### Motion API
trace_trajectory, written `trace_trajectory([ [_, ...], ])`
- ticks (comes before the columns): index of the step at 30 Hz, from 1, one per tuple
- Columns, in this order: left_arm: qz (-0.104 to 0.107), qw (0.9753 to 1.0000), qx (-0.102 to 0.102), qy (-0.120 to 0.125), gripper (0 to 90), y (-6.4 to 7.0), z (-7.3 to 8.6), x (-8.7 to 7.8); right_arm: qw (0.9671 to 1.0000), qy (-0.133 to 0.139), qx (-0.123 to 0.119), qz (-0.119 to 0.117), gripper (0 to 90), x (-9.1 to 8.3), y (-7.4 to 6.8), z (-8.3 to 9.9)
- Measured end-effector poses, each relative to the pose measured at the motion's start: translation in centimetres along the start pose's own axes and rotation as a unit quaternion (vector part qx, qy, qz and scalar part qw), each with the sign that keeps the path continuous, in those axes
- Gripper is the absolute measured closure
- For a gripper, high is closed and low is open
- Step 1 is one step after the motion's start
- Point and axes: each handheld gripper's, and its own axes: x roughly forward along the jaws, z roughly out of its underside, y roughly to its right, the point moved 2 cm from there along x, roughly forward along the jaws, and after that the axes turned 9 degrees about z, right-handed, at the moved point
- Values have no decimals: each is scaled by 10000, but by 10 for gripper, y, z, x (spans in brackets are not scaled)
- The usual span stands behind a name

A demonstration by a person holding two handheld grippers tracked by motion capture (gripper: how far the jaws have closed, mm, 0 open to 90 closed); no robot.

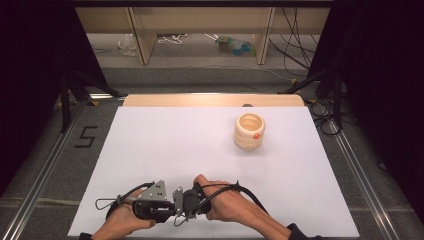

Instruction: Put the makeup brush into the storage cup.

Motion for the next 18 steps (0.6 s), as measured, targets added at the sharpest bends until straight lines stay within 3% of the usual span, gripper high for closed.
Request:
trace_trajectory([
  [6, 1, 10000, 38, -34, 834, 0, 0, 0, 10000, -88, -18, 36, 831, -1, 1, 1],
  [7, -55, 9999, 85, -104, 834, -1, 0, 0, 10000, -84, -1, 47, 810, -1, 1, 1],
  [11, -66, 10000, 34, 23, 834, -2, 0, -2, 9999, -21, 84, 72, 710, -4, 3, 3],
  [14, -148, 9999, 48, 52, 834, -4, 0, -4, 9995, 20, 288, 122, 643, -9, 6, 5],
  [18, -168, 9997, -30, 183, 834, -4, -1, -5, 9969, 161, 625, 442, 543, -17, 11, 8],
])
